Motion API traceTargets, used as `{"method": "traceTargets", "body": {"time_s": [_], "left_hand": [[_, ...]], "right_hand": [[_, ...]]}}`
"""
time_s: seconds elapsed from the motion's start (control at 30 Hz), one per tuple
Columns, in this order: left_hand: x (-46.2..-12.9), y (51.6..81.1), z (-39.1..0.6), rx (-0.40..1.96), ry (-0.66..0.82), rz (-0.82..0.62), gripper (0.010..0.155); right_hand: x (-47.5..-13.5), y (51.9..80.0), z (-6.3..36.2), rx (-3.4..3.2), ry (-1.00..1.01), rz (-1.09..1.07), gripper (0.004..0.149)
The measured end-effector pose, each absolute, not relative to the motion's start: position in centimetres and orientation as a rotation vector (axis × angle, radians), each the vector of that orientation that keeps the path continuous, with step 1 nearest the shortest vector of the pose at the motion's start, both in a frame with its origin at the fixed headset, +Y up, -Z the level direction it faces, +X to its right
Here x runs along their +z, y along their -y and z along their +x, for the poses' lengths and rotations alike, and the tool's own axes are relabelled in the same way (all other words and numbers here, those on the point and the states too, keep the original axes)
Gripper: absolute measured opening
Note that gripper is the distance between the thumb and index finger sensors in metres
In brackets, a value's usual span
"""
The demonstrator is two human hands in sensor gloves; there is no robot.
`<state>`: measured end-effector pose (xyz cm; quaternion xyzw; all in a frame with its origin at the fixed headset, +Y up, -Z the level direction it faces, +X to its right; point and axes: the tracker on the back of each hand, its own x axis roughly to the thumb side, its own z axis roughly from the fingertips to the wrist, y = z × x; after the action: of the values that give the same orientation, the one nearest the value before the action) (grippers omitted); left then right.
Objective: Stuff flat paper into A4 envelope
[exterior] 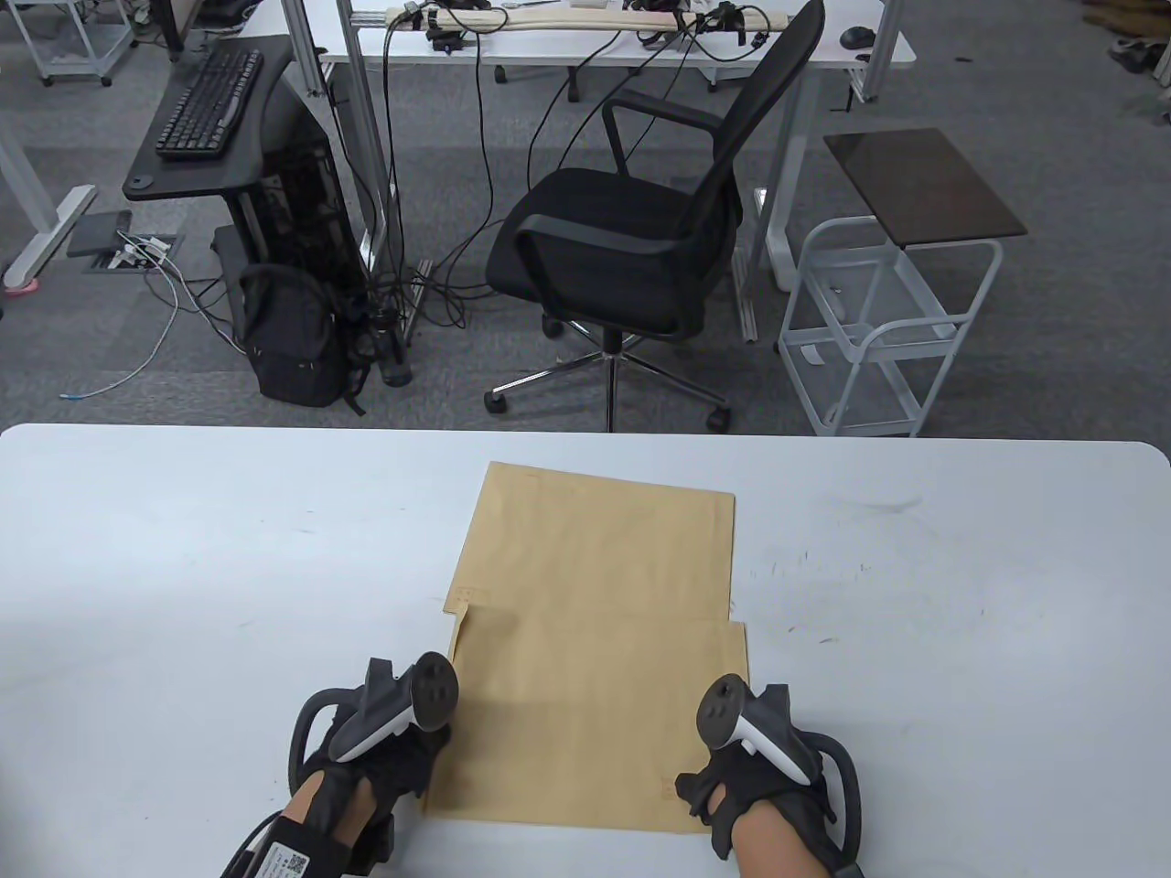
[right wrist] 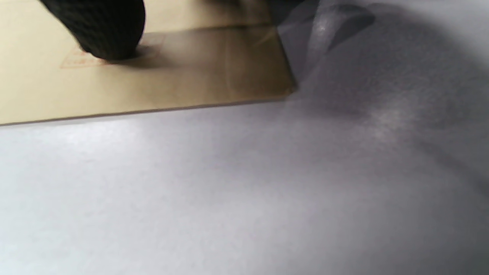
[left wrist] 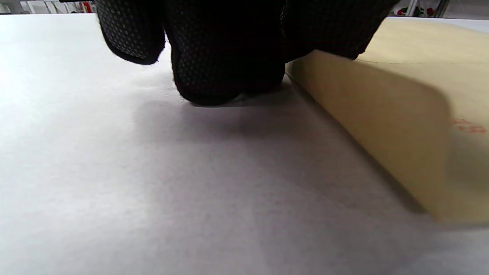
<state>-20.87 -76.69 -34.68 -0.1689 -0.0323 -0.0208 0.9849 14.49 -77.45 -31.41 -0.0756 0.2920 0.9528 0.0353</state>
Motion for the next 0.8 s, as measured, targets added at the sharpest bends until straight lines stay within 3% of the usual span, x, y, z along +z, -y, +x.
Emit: {"method": "traceTargets", "body": {"time_s": [0.2,0.3,0.4,0.47,0.8], "left_hand": [[-34.7,76.6,-20.8,-0.04,0.059,-0.339,0.056],[-34.5,76.2,-20.9,-0.042,-0.044,-0.295,0.062],[-34.3,76.1,-21.0,-0.038,-0.179,-0.403,0.069],[-34.1,76.2,-20.8,-0.016,-0.18,-0.43,0.07],[-34.2,76.5,-19.9,-0.05,-0.16,-0.347,0.043]], "right_hand": [[-31.4,77.5,14.5,2.92,-0.899,-0.233,0.085],[-31.4,77.5,14.6,2.915,-0.9,-0.233,0.085],[-31.4,77.5,14.6,2.914,-0.901,-0.233,0.085],[-31.4,77.5,14.6,2.917,-0.901,-0.233,0.085],[-31.4,77.1,15.1,2.859,-0.887,-0.21,0.084]]}}
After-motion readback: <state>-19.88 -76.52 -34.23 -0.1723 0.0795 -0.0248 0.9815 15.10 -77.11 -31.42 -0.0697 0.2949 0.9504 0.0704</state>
